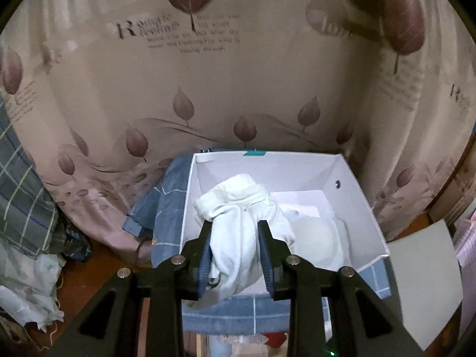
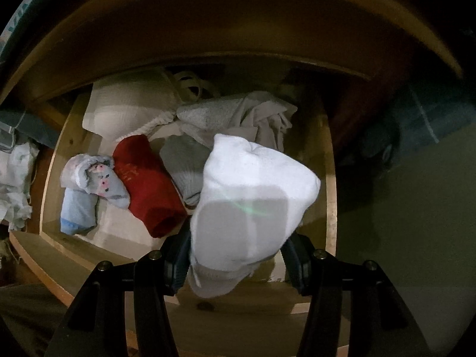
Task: Take underwear out of drawer
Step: 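Carry the white cloth up to the white box with the left gripper, then open the left gripper to release the white cloth into the box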
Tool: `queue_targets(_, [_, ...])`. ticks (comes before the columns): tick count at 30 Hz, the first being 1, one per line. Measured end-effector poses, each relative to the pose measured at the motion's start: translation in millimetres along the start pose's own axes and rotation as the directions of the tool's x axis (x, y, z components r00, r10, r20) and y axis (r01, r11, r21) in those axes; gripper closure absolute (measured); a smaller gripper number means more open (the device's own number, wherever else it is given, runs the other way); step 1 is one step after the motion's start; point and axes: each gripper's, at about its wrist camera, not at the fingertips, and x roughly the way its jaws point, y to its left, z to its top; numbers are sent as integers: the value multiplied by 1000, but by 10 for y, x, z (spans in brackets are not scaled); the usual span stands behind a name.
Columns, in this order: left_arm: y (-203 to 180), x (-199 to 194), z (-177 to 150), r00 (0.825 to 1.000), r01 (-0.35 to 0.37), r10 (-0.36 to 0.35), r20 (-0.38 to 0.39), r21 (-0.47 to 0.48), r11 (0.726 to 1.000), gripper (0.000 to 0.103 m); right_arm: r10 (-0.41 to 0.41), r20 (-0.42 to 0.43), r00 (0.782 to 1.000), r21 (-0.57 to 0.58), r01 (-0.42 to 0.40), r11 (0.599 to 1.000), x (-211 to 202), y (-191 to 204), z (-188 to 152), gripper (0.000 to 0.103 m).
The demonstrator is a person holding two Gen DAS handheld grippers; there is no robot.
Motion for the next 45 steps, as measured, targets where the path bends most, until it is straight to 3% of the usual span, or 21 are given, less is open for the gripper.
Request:
queue_targets(8, [-134,784,-117,994,-59,63,-90,45,997,74,27,-12,1000,20,-27,999,25,-18,4,52])
queue_targets(19, [-121,1221,-315,978,-98,107,-179,56,994,71,47,-2,999,18,-47,999,-9,29,21,52])
queue_targets(30, [-150,1213,-402,972,-124,133,-196,55,991,61,43,26,999,6,-44,999,-49,77,36,52])
queue_targets(34, [-169,1115,-404,975,-157,169,-148,90,983,49,42,44,998,6,-43,999,-85,85,47,52])
queue_targets(45, [-49,712,-415,987,-144,147,-60,52,988,47,35,71,997,-15,-34,999,-124,112,60,52])
